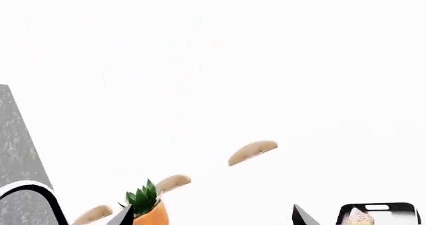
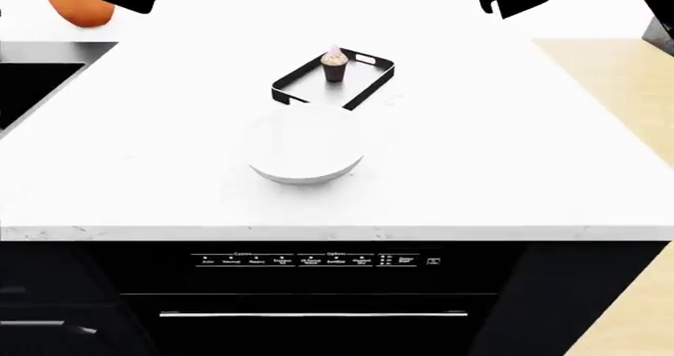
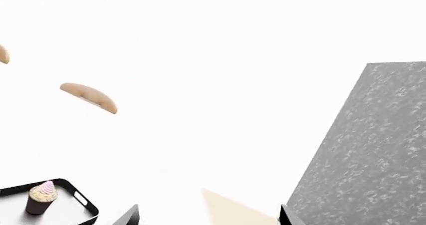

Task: Move the fresh-baked cupcake off the tray onto the counter, and place the bowl used for mixing into the sink.

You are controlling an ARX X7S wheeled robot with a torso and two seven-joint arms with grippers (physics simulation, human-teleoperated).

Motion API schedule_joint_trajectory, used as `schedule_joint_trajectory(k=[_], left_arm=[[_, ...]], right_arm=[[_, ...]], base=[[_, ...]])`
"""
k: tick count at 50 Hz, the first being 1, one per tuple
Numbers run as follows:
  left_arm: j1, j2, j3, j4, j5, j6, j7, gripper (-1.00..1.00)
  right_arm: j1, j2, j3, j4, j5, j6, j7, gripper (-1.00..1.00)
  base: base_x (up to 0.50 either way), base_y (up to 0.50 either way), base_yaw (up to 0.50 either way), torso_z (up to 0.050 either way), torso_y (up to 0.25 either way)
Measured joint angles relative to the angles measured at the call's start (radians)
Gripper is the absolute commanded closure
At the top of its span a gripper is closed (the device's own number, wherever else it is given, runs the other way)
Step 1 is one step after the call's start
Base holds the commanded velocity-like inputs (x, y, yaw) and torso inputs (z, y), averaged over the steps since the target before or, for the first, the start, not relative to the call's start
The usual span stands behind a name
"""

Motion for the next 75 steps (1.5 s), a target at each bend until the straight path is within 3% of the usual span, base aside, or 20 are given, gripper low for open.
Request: schedule_joint_trajectory(k=[28,50,65,75], left_arm=[[-0.118,-0.089,0.159,-0.038,-0.181,0.028,-0.054,-1.0],[-0.141,-0.118,0.215,-0.036,-0.21,0.056,-0.049,-1.0],[-0.132,-0.152,0.23,-0.018,-0.241,0.085,-0.056,-1.0],[-0.133,-0.171,0.238,-0.012,-0.257,0.099,-0.061,-1.0]], right_arm=[[0.019,0.021,-0.097,0.024,-0.027,0.007,-0.062,-1.0],[0.016,0.022,-0.142,0.02,-0.024,-0.019,-0.075,-1.0],[-0.029,0.019,-0.13,0.019,-0.032,-0.09,-0.102,-1.0],[-0.111,-0.04,-0.096,0.069,-0.102,-0.197,-0.209,-1.0]], base=[[0.5,0.0,0.0,0.0,0.001],[0.49,0.0,0.0,0.0,0.001],[0.02,0.0,0.0,0.0,0.0],[0.0,0.0,0.0,0.0,0.0]])
